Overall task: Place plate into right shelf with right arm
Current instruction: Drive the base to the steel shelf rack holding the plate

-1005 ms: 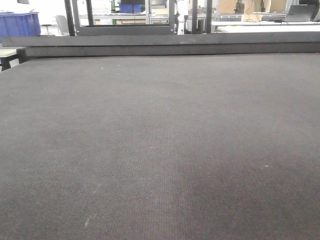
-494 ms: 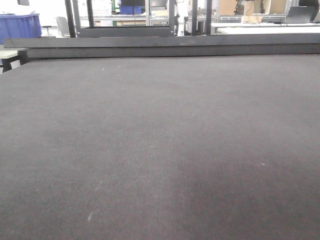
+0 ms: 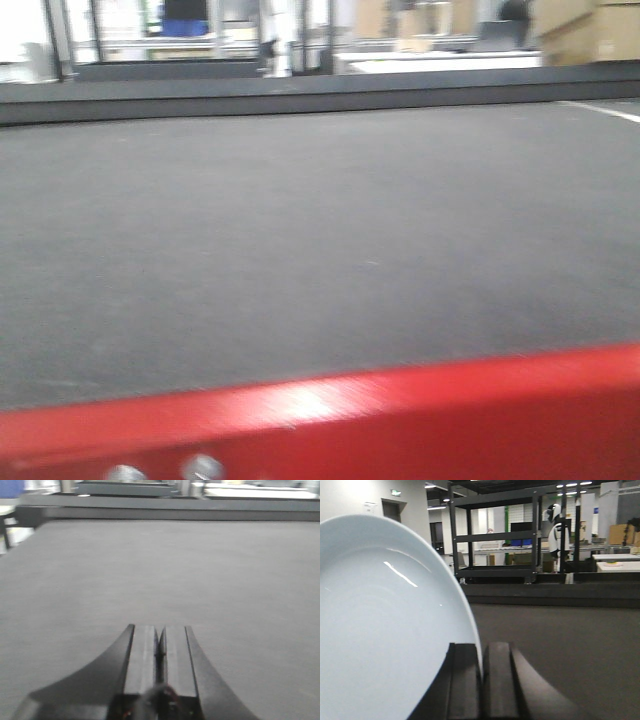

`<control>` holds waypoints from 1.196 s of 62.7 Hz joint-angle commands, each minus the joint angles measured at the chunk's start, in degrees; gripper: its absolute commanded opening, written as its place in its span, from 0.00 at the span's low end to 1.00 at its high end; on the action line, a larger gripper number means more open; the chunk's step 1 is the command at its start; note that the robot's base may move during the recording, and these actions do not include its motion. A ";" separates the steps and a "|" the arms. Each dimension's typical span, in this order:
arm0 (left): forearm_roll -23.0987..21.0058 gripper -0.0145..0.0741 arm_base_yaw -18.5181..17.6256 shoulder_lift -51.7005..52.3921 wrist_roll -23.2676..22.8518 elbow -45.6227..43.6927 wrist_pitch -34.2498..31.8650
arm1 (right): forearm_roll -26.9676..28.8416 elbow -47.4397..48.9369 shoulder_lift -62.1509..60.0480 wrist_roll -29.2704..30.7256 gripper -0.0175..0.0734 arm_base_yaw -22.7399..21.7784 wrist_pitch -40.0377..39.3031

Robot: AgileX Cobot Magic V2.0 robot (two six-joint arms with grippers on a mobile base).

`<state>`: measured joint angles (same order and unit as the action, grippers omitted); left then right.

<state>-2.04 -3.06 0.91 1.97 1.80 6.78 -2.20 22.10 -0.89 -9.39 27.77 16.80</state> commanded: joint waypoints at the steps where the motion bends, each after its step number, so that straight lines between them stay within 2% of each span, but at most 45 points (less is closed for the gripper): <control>1: -0.35 0.11 0.04 0.36 -0.16 0.57 -4.92 | 0.11 1.72 -0.42 0.17 0.26 -0.28 -5.92; 75: -0.35 0.11 0.04 0.36 -0.16 0.57 -4.92 | 0.11 1.72 -0.42 0.17 0.26 -0.28 -5.92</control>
<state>-2.04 -3.06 0.91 1.97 1.80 6.78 -2.20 22.10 -0.89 -9.39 27.77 16.80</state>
